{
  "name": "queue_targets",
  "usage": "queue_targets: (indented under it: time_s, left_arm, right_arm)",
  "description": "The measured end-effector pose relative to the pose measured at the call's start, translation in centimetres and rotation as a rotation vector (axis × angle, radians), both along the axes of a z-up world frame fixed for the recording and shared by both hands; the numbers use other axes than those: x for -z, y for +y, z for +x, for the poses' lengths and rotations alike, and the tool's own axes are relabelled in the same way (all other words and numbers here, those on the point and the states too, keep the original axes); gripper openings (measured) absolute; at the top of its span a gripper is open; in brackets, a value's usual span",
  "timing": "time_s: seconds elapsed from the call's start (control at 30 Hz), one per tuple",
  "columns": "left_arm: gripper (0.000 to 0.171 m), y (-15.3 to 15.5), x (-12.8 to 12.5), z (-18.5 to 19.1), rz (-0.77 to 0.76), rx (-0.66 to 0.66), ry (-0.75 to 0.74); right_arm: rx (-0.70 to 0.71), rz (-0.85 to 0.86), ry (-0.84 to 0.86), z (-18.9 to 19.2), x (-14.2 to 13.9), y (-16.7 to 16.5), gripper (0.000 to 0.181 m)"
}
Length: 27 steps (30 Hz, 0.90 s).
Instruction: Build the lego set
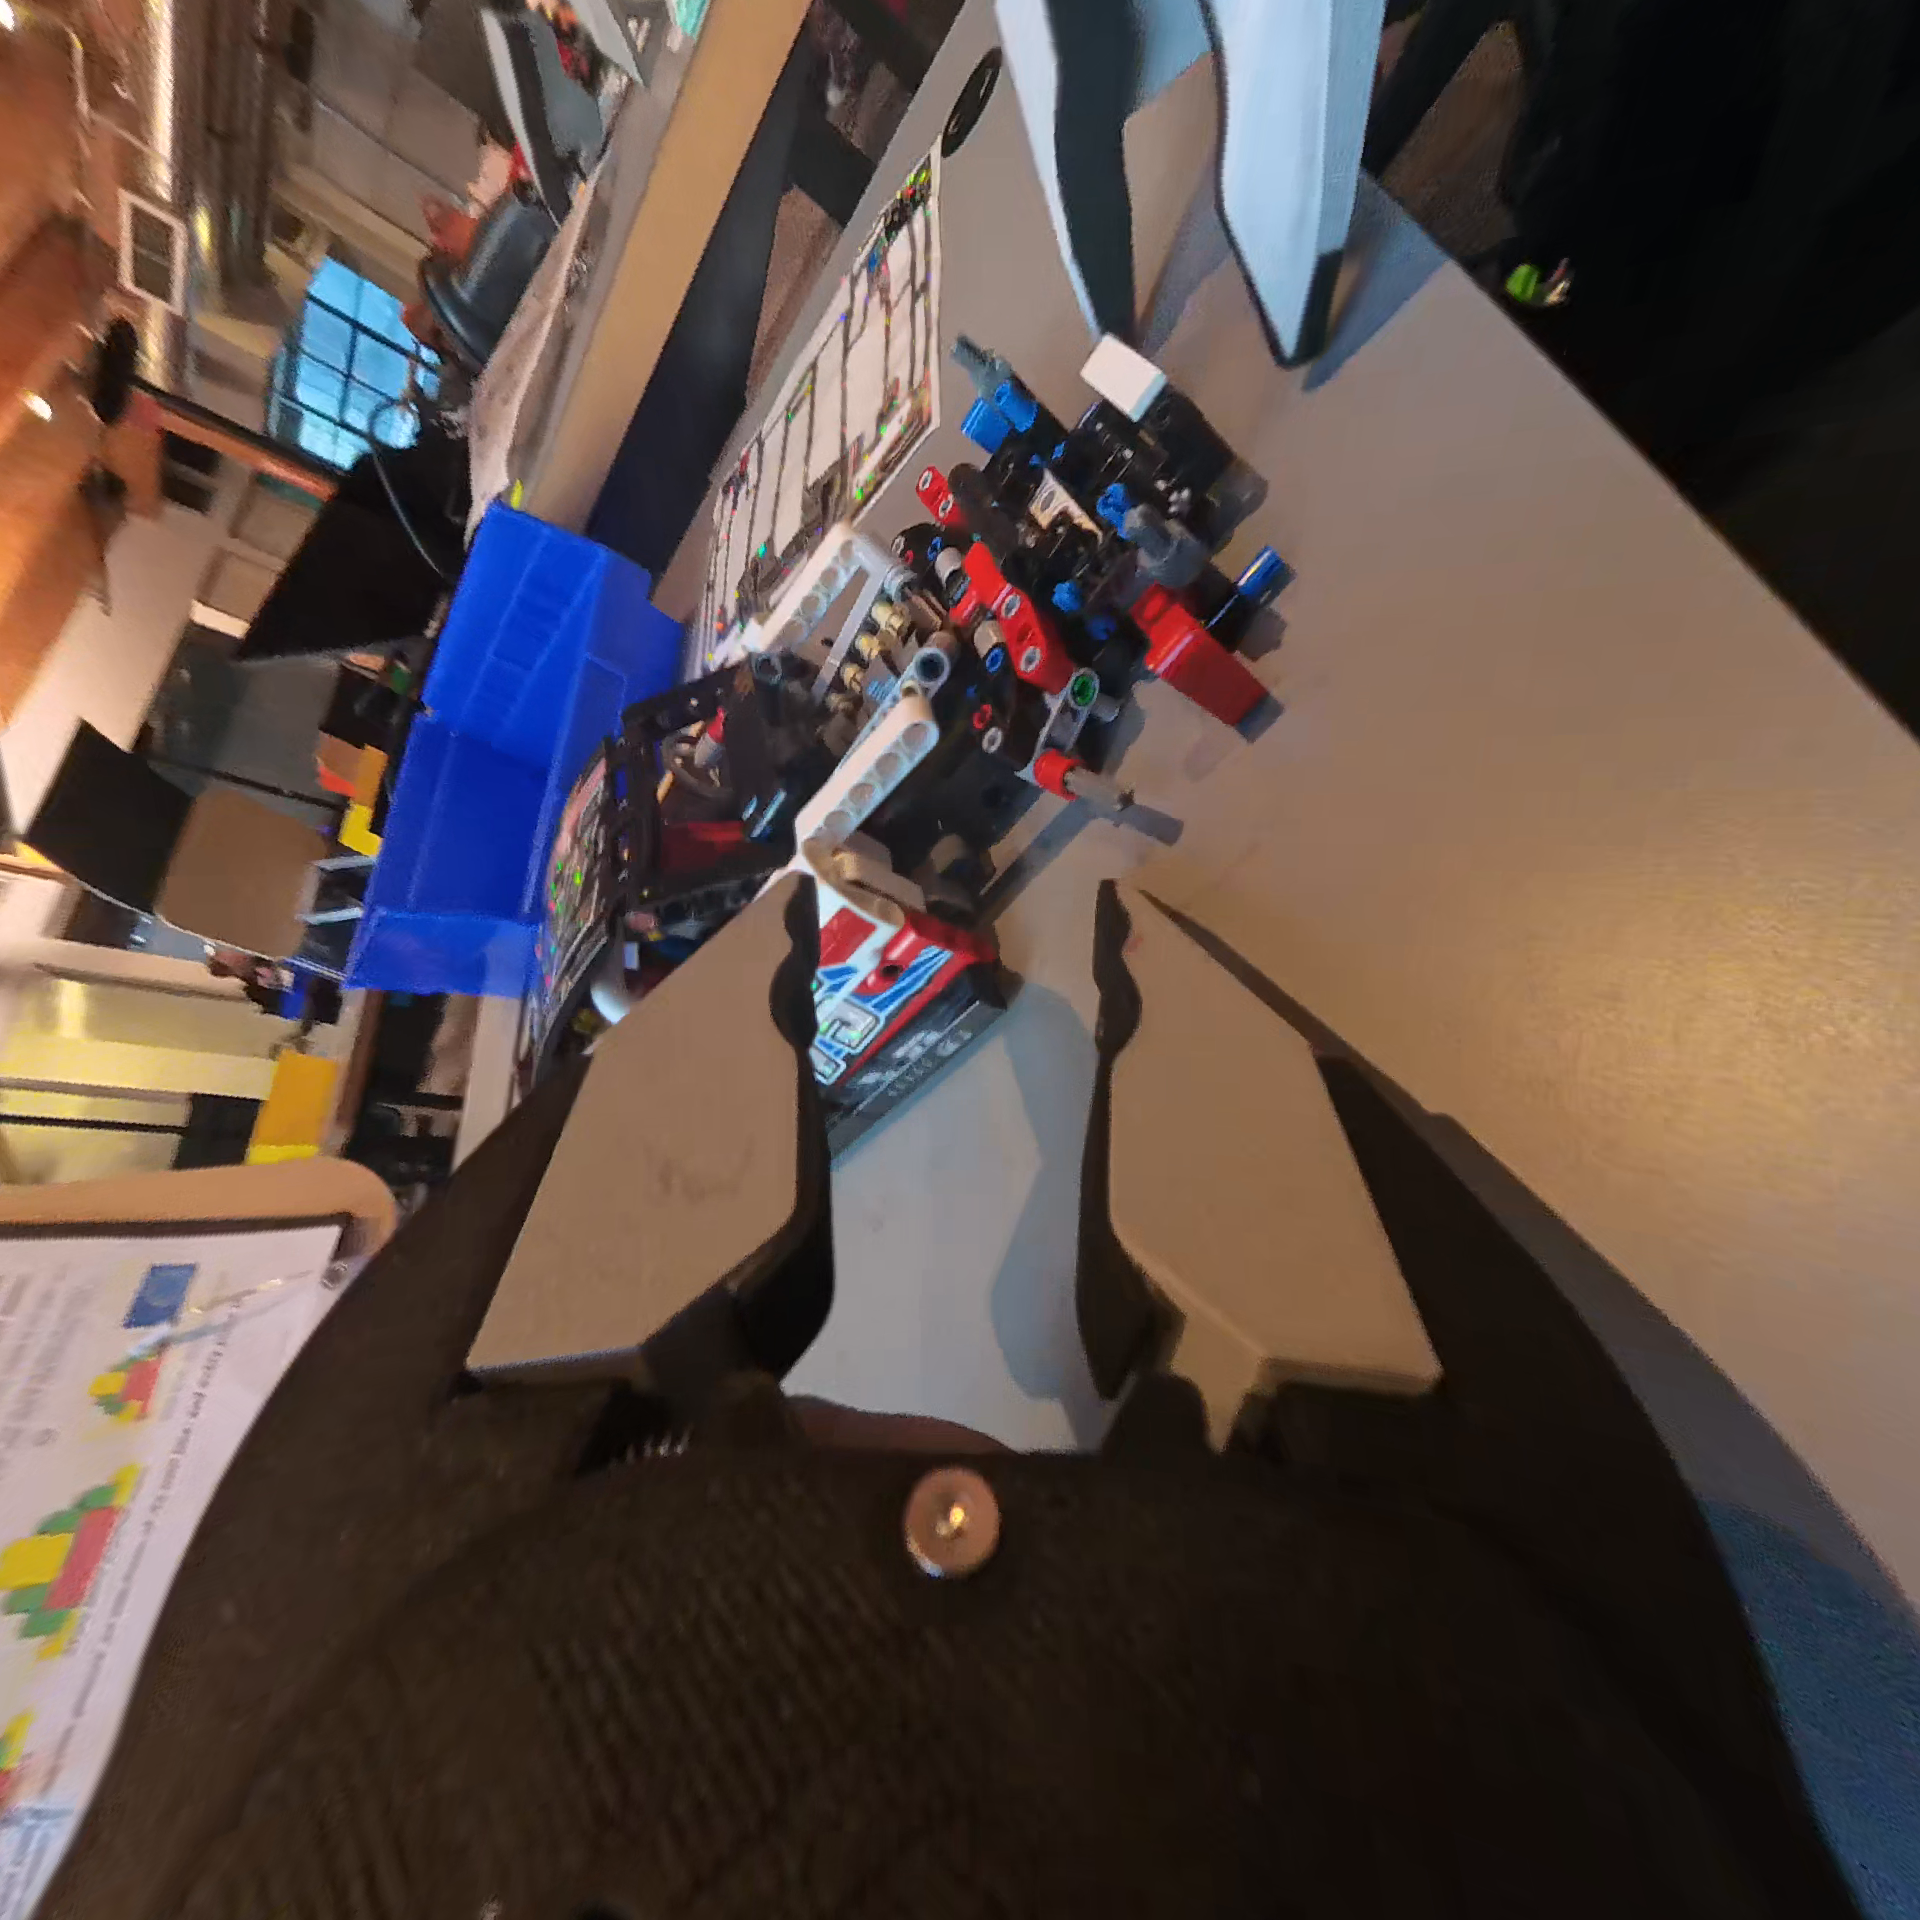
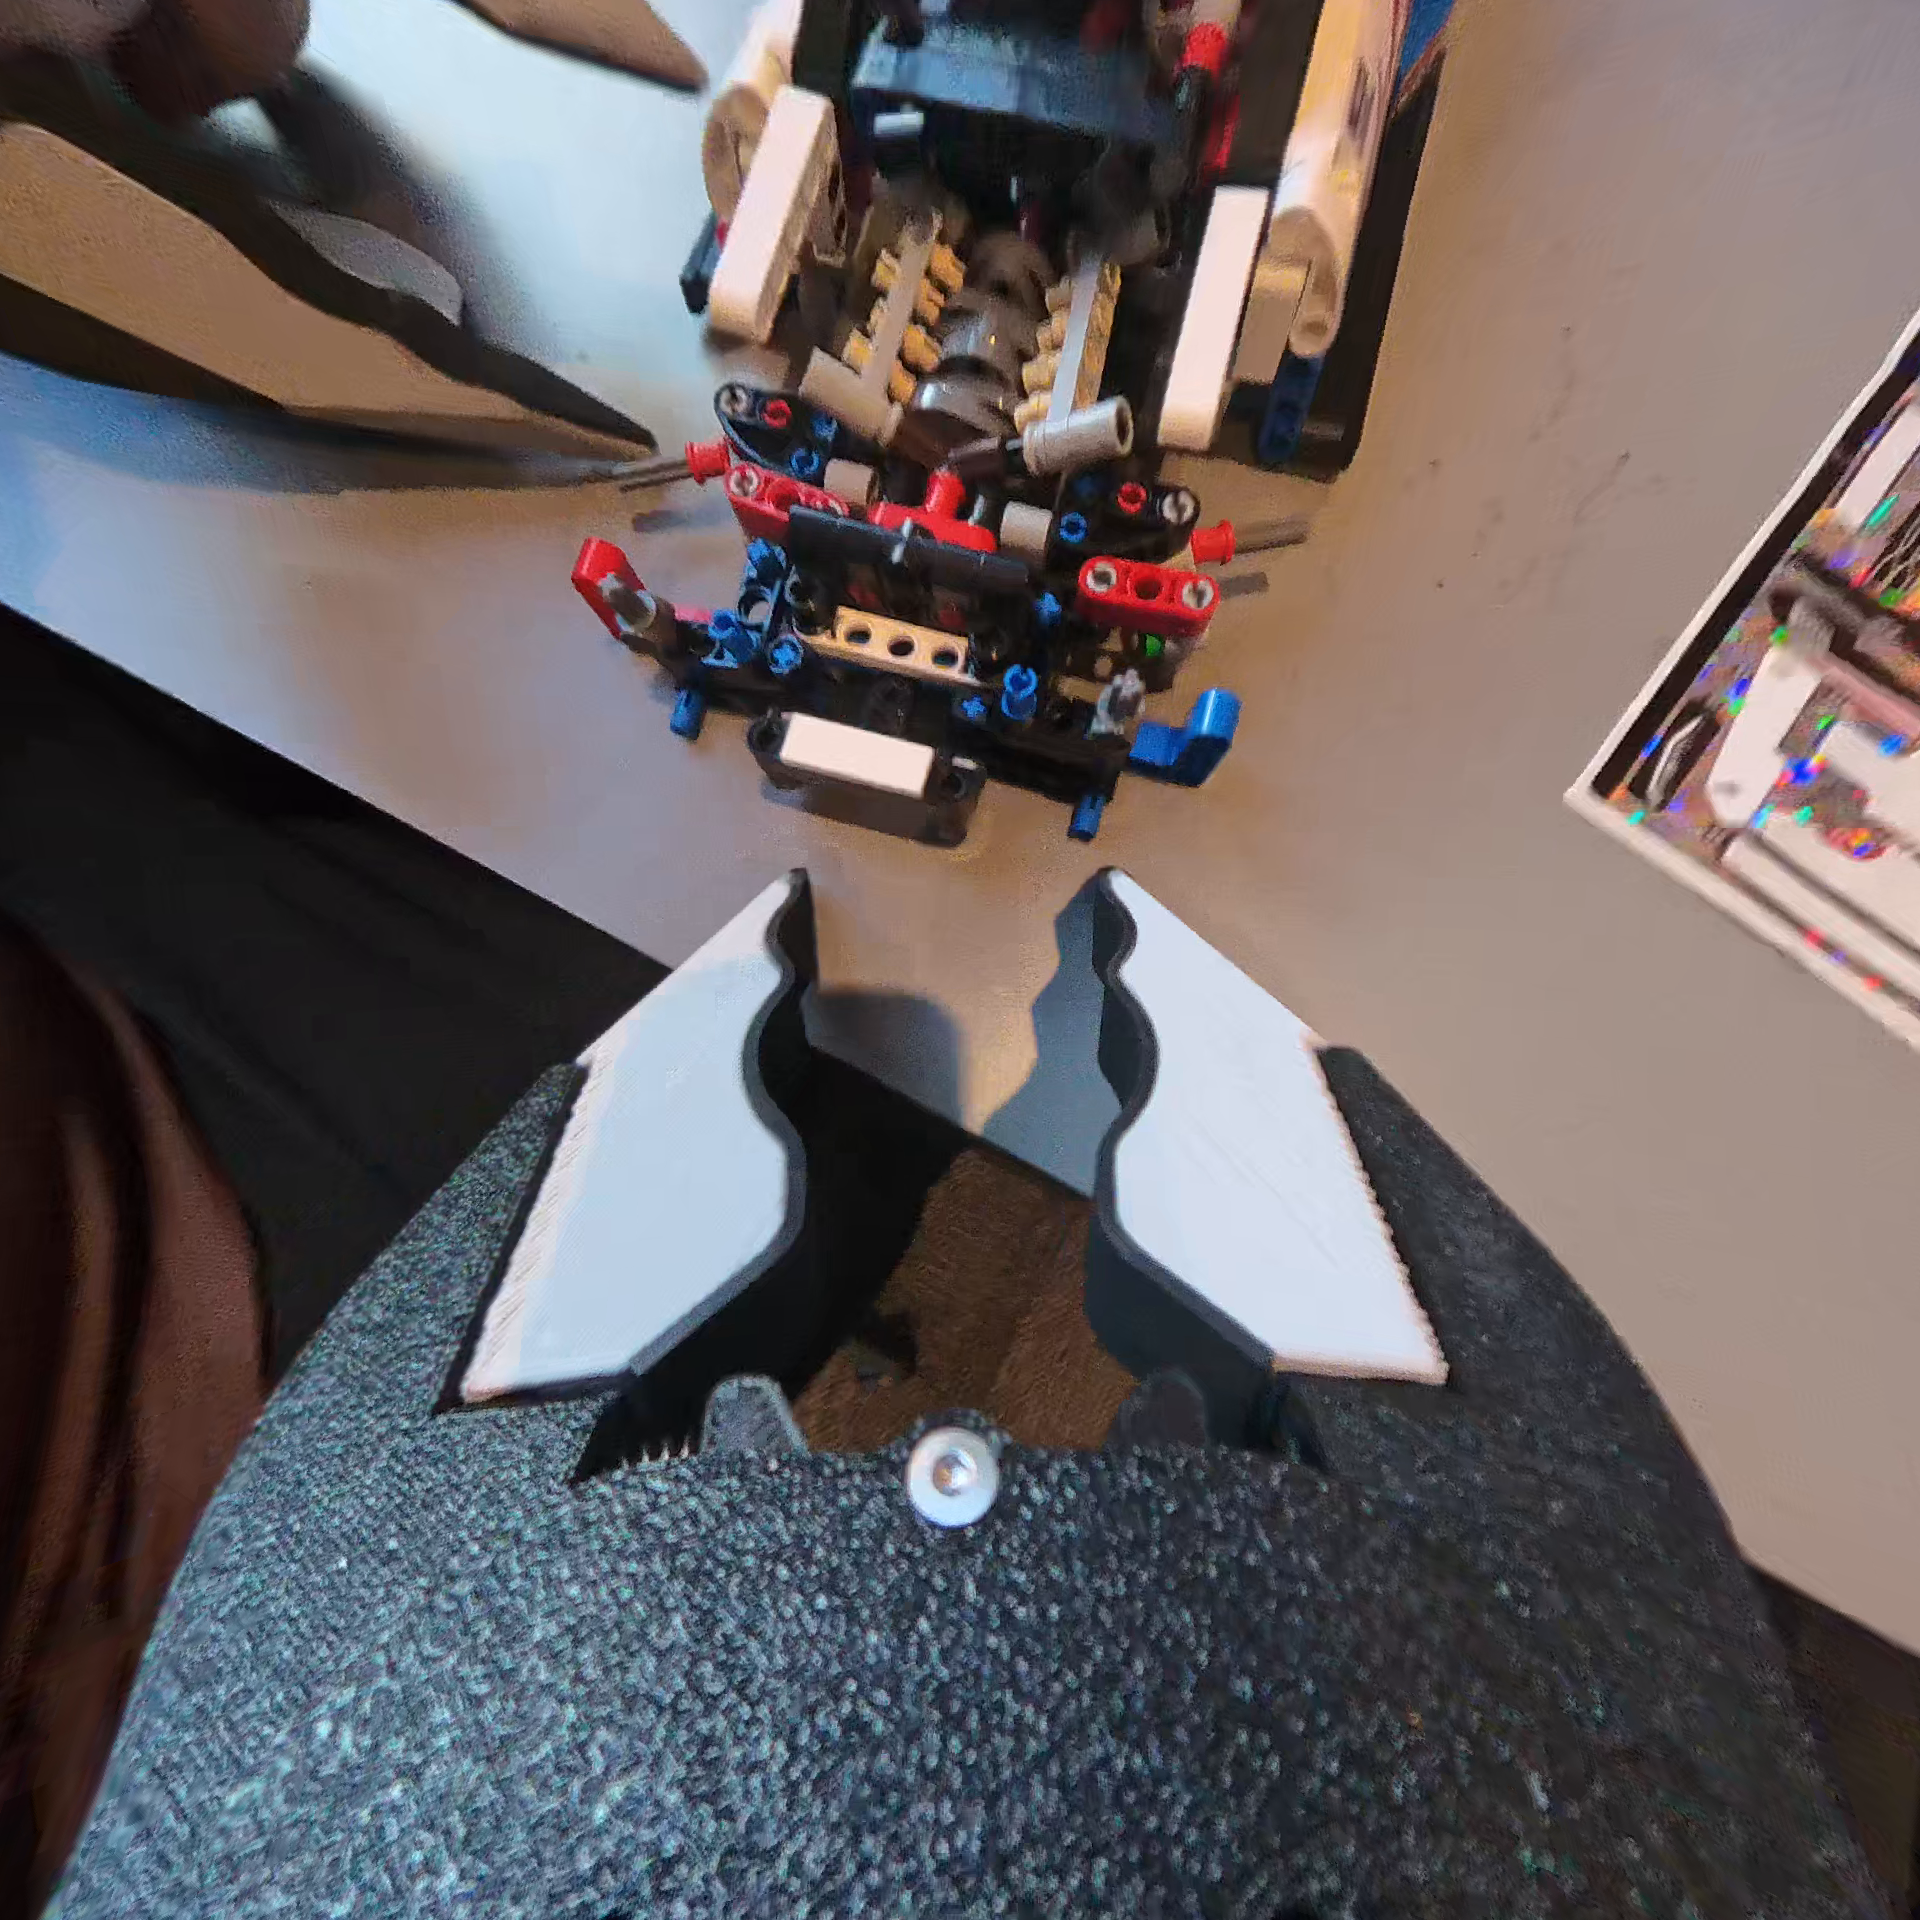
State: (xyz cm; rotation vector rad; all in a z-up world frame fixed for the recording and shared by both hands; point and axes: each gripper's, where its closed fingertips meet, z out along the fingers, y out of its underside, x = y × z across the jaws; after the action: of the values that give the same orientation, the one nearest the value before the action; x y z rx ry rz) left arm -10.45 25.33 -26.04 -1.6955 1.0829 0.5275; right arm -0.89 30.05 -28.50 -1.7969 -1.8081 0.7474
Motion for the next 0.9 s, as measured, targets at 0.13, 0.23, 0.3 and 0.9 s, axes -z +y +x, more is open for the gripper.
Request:
queue_targets:
  time_s: [0.13, 0.23, 0.3, 0.9]
  left_arm:
    - [0.043, 0.7, 0.1, 0.5, 0.009, 0.015, 0.012]
    - [0.041, 1.0, 0.1, 0.5, 0.022, 0.015, 0.015]
    - [0.038, 0.9, 0.1, 0.5, 0.03, 0.012, 0.008]
    - [0.047, 0.3, -0.3, 0.4, 0.027, -0.002, -0.046]
  right_arm:
    - [-0.038, 0.072, 0.038, -1.1, 0.0, 0.2, 0.037]
    - [-0.028, 0.106, 0.063, -1.0, -0.5, 0.8, 0.026]
    - [-0.016, 0.179, 0.089, -0.5, -1.5, 1.1, 0.033]
    - [-0.374, 1.091, 0.204, -3.0, -2.4, -1.5, 0.017]
